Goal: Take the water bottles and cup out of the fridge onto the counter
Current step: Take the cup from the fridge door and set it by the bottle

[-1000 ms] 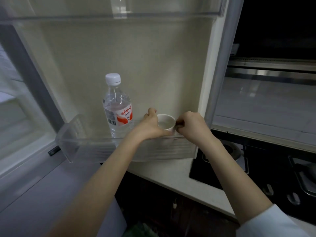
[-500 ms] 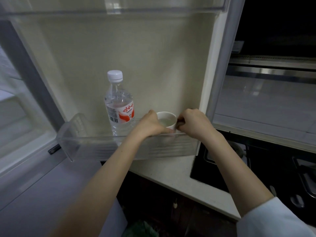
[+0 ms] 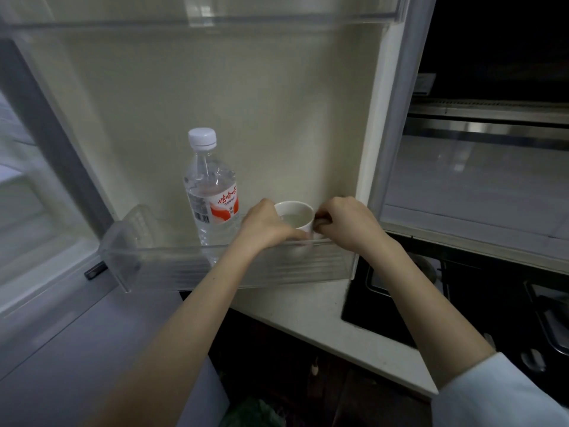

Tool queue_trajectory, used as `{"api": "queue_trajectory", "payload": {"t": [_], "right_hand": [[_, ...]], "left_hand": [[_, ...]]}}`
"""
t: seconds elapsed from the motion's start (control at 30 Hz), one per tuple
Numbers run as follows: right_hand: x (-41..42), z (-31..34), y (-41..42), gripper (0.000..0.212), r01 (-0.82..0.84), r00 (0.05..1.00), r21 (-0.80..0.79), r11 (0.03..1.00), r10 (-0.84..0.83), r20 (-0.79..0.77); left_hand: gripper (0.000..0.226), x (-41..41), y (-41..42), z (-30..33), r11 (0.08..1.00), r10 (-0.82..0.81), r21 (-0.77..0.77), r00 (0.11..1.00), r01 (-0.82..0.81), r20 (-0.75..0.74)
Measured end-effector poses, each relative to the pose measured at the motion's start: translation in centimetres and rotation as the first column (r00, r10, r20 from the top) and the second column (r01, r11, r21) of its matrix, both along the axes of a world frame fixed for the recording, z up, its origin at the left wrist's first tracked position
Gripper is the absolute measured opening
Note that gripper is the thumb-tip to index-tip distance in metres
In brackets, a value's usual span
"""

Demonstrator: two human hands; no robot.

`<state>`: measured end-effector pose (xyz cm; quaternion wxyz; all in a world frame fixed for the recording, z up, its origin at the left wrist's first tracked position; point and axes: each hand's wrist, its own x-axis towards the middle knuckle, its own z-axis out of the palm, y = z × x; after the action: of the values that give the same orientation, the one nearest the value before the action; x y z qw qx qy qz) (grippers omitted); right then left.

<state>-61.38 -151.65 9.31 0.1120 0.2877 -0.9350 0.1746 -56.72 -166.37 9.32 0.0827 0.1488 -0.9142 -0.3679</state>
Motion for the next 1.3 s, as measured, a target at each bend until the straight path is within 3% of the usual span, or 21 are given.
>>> {"api": "queue_trajectory", "payload": {"t": [0.5, 0.8, 1.0, 1.3], "right_hand": [[0.8, -0.2, 0.4, 0.019, -0.041, 0.999, -0.166, 0.985, 0.038, -0.016], [1.5, 0.8, 1.3, 0.015, -0.085, 0.996, -0.31, 0.947, 0.074, -0.048], [2.3, 2.0, 1.8, 0.016, -0.055, 0.998, -0.393, 0.918, 0.044, -0.036], [3.7, 3.6, 2.2, 0.015, -0.064, 0.996, -0.501, 0.863, 0.022, -0.091]], "left_hand": [[0.069, 0.5, 0.0, 1.1, 0.999, -0.002, 0.052, 0.998, 0.005, -0.058], [0.069, 1.0, 0.4, 2.5, 0.997, -0.004, 0.071, 0.986, 0.016, -0.167], [0.094, 1.9, 0.8, 3.9, 0.983, 0.009, 0.179, 0.978, 0.028, -0.206], [0.094, 3.2, 1.1, 6.0, 0.962, 0.015, 0.262, 0.944, 0.076, -0.329]]}}
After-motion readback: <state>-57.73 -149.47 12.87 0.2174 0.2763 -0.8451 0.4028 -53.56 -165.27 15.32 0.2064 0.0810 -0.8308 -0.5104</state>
